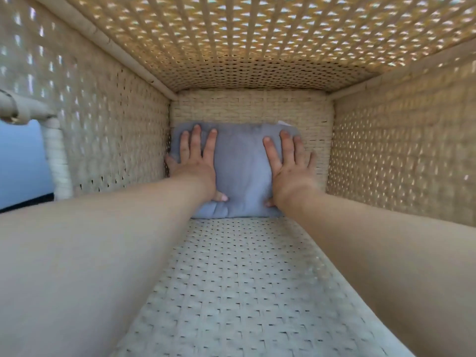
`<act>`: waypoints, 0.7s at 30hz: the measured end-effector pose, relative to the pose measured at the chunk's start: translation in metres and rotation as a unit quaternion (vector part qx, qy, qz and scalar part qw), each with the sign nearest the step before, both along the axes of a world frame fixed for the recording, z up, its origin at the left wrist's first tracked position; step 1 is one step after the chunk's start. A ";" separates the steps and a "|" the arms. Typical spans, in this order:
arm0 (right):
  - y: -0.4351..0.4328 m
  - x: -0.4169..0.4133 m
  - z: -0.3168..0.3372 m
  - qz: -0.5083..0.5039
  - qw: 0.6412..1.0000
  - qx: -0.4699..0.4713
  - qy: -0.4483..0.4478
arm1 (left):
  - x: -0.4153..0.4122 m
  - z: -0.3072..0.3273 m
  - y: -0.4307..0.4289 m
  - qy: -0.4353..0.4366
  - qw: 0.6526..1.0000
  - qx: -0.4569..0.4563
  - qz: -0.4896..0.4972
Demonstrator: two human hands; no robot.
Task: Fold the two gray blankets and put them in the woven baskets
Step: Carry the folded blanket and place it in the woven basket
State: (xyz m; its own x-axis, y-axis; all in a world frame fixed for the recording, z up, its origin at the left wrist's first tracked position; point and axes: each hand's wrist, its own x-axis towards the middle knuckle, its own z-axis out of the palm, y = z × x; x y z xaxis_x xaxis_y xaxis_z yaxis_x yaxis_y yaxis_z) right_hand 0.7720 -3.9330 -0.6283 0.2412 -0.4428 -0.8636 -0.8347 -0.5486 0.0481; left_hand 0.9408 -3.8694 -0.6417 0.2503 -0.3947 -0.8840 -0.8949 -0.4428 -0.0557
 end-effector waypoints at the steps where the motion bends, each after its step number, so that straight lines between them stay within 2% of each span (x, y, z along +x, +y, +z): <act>1: 0.006 0.003 0.011 -0.013 1.000 -0.018 0.002 | 0.003 0.011 -0.002 0.005 1.000 0.010 -0.006; 5: 0.019 0.010 0.063 -0.075 0.996 -0.045 -0.012 | 0.010 0.063 -0.001 0.021 0.999 -0.024 -0.041; 8: 0.019 0.007 0.116 -0.107 0.994 -0.038 -0.004 | 0.007 0.113 0.006 0.037 0.996 -0.080 -0.009; 10: 0.018 0.001 0.155 -0.137 0.990 -0.018 0.001 | 0.005 0.150 0.009 0.062 0.993 -0.099 0.014; 12: 0.017 -0.004 0.201 -0.202 0.978 0.040 -0.015 | 0.005 0.192 0.011 0.091 0.991 -0.099 0.018; 15: 0.014 -0.004 0.288 -0.267 0.959 0.087 -0.036 | 0.007 0.274 0.010 0.112 0.987 -0.110 0.036; 18: 0.005 -0.002 0.386 -0.287 0.953 0.064 -0.078 | 0.015 0.370 -0.002 0.127 0.977 -0.161 0.066; 21: -0.011 0.003 0.494 -0.375 0.915 0.040 -0.145 | 0.024 0.478 -0.031 0.099 0.963 -0.214 0.129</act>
